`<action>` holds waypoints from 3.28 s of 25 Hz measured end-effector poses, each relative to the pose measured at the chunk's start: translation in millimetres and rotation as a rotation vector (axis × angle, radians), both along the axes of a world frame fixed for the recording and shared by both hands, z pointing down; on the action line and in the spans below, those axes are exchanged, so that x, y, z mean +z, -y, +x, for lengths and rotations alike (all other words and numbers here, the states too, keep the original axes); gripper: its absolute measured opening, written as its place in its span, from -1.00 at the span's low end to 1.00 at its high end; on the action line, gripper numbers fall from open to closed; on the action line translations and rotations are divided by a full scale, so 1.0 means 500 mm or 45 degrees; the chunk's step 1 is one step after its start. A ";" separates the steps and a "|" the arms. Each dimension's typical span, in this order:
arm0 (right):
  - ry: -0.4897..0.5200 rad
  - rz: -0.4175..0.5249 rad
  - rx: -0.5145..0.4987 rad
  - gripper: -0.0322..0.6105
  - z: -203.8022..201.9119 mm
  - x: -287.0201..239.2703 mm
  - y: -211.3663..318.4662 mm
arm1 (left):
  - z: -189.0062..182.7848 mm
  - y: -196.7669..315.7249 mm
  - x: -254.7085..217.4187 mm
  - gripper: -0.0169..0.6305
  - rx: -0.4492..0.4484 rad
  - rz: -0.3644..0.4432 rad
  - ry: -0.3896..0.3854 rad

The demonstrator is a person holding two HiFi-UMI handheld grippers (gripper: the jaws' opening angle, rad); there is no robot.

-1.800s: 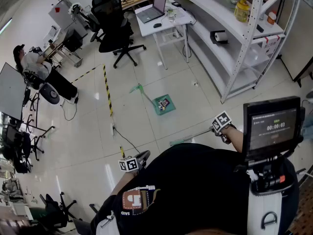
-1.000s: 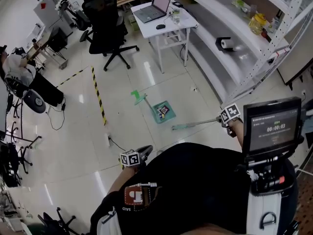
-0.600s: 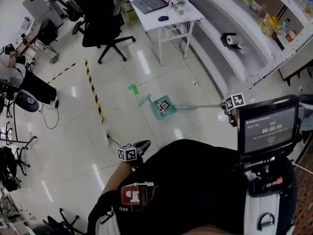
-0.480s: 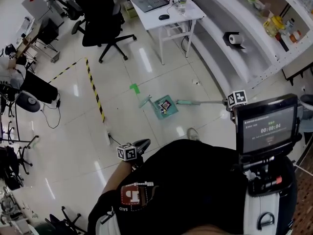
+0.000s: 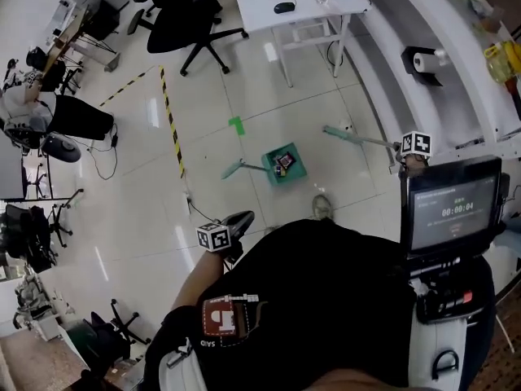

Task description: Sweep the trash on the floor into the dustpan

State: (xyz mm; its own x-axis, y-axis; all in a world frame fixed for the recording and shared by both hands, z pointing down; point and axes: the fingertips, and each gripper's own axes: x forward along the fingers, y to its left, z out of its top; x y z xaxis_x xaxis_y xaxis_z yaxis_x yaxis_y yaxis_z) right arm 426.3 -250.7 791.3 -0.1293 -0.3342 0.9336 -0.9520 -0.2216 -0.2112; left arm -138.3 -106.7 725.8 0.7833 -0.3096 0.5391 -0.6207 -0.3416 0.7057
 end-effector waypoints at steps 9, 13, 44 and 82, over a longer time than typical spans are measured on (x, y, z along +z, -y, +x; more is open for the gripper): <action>-0.091 0.065 0.222 -0.62 0.063 0.037 0.059 | 0.129 0.033 0.017 -0.95 0.297 -0.041 -0.004; -0.136 0.063 0.296 -0.62 0.056 0.074 0.061 | 0.135 0.033 0.016 -0.95 0.320 -0.063 -0.036; 0.075 -0.264 0.430 -0.62 -0.323 0.214 -0.199 | -0.111 -0.050 -0.029 -0.95 0.081 -0.015 -0.083; 0.309 -0.440 -0.116 -0.61 -0.462 0.178 -0.201 | -0.181 0.062 0.047 -0.95 -0.091 0.114 -0.172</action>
State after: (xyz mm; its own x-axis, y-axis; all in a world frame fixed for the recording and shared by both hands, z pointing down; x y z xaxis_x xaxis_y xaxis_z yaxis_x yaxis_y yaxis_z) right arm 195.5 -150.0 880.4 -0.3737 0.0158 0.9274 -0.9028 -0.2357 -0.3597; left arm -228.7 -137.6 749.5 0.8211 -0.4089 0.3983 -0.5473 -0.3653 0.7530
